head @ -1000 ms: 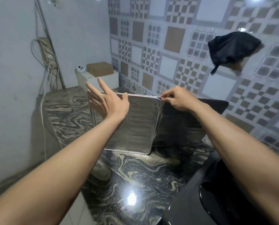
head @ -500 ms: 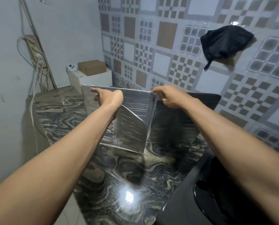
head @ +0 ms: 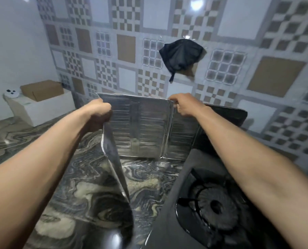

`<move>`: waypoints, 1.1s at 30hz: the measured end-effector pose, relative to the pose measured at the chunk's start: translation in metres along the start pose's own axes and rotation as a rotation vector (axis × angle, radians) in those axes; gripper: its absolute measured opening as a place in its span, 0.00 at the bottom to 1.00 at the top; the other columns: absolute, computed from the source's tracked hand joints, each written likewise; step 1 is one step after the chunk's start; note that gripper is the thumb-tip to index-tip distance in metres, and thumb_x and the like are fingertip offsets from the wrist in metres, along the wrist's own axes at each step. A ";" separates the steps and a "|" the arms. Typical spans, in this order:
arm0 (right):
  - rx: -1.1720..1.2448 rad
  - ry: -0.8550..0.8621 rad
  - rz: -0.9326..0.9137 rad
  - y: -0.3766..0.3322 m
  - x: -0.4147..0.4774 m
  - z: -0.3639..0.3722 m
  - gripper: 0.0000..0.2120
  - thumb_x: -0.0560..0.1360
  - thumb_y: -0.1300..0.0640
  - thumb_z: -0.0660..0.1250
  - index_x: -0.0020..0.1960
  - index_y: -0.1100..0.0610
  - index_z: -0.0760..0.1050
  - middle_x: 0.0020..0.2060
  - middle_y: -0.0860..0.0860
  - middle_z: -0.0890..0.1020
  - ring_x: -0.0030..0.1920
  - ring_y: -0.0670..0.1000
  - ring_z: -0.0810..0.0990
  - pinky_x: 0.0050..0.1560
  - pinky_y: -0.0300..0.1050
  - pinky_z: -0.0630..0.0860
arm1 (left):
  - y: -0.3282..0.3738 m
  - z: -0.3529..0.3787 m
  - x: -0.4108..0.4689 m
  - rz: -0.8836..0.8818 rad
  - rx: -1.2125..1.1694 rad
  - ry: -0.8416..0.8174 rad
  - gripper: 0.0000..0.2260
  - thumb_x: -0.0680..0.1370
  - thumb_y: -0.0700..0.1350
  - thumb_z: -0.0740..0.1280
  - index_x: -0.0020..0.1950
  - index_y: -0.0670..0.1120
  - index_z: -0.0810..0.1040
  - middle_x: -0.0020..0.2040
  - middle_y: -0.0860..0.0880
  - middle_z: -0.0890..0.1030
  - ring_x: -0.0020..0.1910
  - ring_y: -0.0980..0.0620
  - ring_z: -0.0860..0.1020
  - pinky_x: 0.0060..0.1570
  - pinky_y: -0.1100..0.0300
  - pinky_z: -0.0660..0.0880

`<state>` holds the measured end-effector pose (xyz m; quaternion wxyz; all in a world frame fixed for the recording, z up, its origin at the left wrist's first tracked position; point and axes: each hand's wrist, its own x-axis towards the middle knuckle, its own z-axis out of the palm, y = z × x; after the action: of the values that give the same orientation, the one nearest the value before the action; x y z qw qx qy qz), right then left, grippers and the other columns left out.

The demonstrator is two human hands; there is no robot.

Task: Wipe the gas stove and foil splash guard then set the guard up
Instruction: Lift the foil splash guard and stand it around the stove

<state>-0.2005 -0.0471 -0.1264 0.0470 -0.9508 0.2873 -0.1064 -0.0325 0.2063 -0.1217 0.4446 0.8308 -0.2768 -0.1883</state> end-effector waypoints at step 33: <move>-0.041 0.146 0.176 0.193 -0.141 -0.011 0.36 0.77 0.70 0.62 0.74 0.37 0.61 0.45 0.50 0.70 0.44 0.55 0.76 0.47 0.51 0.77 | 0.098 0.169 -0.001 0.239 0.185 -0.628 0.43 0.60 0.34 0.63 0.75 0.58 0.67 0.50 0.36 0.84 0.45 0.40 0.80 0.51 0.40 0.75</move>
<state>-0.4209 -0.1296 -0.1700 0.0154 -0.9124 0.3743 -0.1651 -0.1559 0.0555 -0.1293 0.2792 0.7308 -0.5116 -0.3553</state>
